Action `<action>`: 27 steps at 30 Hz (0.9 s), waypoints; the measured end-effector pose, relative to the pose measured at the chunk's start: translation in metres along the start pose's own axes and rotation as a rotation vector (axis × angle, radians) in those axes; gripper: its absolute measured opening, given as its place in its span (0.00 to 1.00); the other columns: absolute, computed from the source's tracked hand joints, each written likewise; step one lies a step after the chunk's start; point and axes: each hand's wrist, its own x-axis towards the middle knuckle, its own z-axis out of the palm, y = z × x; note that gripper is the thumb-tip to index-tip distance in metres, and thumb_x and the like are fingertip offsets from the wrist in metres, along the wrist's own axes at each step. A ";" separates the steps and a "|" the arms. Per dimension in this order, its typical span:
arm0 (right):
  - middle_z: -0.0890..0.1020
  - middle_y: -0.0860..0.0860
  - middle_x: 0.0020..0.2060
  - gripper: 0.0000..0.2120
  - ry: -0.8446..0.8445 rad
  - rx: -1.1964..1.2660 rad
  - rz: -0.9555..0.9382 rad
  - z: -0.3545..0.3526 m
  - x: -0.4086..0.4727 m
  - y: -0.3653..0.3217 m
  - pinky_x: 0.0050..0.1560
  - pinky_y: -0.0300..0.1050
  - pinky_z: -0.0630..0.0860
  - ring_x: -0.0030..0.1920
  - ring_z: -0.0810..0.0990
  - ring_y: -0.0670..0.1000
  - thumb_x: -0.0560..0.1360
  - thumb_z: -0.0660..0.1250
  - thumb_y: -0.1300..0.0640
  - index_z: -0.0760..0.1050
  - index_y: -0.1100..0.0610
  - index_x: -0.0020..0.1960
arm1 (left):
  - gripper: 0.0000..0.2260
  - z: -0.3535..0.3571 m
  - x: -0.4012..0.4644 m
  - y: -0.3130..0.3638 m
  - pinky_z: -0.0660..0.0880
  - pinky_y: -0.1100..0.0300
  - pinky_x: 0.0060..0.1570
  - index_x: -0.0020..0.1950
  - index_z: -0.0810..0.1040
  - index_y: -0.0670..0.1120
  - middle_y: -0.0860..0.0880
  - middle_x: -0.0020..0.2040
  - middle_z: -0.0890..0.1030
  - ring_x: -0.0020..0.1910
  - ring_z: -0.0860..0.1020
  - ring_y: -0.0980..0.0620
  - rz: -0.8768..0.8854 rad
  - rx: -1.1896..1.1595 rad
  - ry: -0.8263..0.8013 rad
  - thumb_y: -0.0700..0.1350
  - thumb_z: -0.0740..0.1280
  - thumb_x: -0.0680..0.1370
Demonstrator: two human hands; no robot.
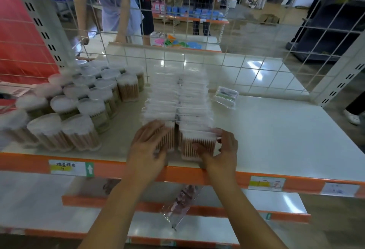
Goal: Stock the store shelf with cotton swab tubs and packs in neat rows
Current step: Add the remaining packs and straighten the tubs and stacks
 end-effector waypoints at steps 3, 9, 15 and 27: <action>0.69 0.45 0.57 0.34 -0.069 0.061 0.065 -0.002 0.002 -0.004 0.49 0.31 0.69 0.56 0.69 0.46 0.65 0.76 0.59 0.60 0.42 0.62 | 0.17 0.001 0.001 -0.001 0.67 0.54 0.62 0.57 0.79 0.45 0.43 0.55 0.80 0.58 0.70 0.48 -0.012 -0.018 0.007 0.46 0.61 0.70; 0.80 0.55 0.55 0.32 -0.224 0.016 0.054 -0.003 -0.002 -0.006 0.53 0.55 0.78 0.50 0.81 0.58 0.64 0.65 0.37 0.57 0.35 0.66 | 0.18 0.002 0.001 0.002 0.64 0.59 0.62 0.55 0.81 0.41 0.43 0.55 0.80 0.58 0.70 0.48 -0.031 -0.035 0.025 0.44 0.61 0.69; 0.75 0.52 0.63 0.37 -0.272 -0.032 0.039 0.002 -0.004 0.002 0.53 0.57 0.78 0.51 0.80 0.60 0.64 0.60 0.32 0.42 0.24 0.65 | 0.18 0.003 -0.001 0.001 0.64 0.60 0.62 0.55 0.80 0.41 0.44 0.55 0.79 0.58 0.70 0.48 -0.029 -0.022 0.028 0.44 0.61 0.70; 0.64 0.50 0.70 0.30 -0.163 -0.026 -0.044 0.000 0.003 0.003 0.65 0.35 0.61 0.70 0.62 0.47 0.65 0.61 0.36 0.61 0.40 0.65 | 0.21 0.007 0.006 0.030 0.62 0.38 0.65 0.60 0.72 0.45 0.44 0.57 0.76 0.65 0.66 0.42 -0.039 0.096 0.036 0.59 0.55 0.78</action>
